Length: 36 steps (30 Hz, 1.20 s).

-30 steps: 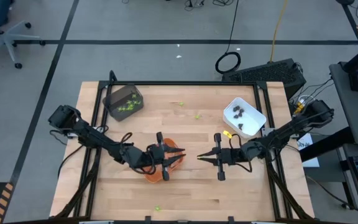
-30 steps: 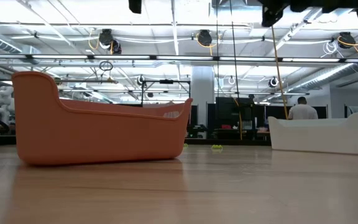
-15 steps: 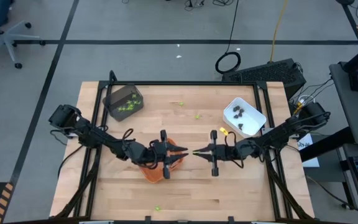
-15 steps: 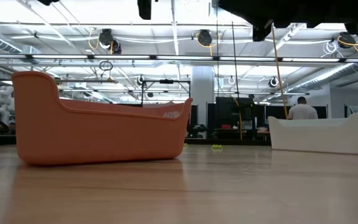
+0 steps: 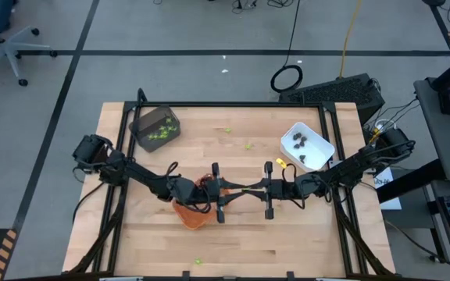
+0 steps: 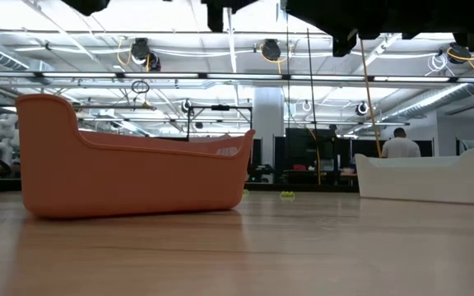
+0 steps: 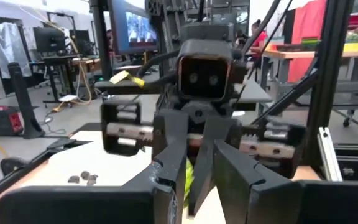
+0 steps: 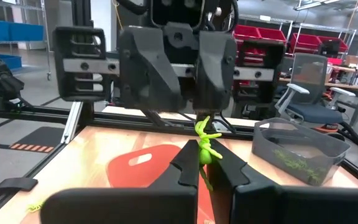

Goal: Sort Halloween decoration
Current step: Put the green spider toy into the black bin

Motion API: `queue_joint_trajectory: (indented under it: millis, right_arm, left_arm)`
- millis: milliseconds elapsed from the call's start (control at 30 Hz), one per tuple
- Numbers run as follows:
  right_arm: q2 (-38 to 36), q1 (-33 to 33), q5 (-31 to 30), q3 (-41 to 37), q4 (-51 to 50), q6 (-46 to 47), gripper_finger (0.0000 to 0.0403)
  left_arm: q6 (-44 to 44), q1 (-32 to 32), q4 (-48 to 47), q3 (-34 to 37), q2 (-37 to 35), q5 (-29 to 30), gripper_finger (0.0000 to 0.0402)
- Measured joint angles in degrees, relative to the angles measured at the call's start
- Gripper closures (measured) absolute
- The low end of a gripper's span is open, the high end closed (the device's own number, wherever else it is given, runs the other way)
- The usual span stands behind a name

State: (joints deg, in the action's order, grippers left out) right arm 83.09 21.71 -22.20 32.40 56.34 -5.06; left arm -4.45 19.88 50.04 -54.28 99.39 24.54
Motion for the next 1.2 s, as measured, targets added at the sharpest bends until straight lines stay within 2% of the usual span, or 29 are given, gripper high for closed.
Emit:
queue_joint_trajectory:
  millis: [233,567,667,800,967,1067,1200]
  right_arm:
    - [0.04,0.0,-0.02,-0.07,-0.48,0.09,0.0403]
    - [0.0,0.02,0.19,-0.07,-0.57,0.22,0.0403]
    - [0.0,0.02,0.22,-0.07,-0.57,0.28,0.0403]
    - [0.0,0.02,0.18,-0.07,-0.92,0.04,0.0403]
    - [0.04,0.02,0.1,-0.11,-1.08,0.06,0.0402]
    - [0.02,0.02,-0.05,-0.11,-2.03,1.02,0.0383]
    - [-0.07,0.01,-0.52,-0.01,-3.9,3.09,0.0325]
  left_arm:
    - [1.05,-1.33,-5.01,-1.86,0.85,-0.6,0.0324]
    - [1.09,-1.66,-6.73,-1.88,0.83,-1.4,0.0325]
    - [1.07,-1.66,-7.26,-1.88,0.81,-1.67,0.0342]
    - [1.07,-1.93,-8.74,-1.88,0.72,-2.03,0.0389]
    - [1.12,-2.08,-9.26,-1.88,0.72,-2.46,0.0398]
    - [1.13,-2.08,-9.25,-1.88,0.72,-2.46,0.04]
    - [2.84,-2.12,-9.52,-1.85,0.44,-2.5,0.0401]
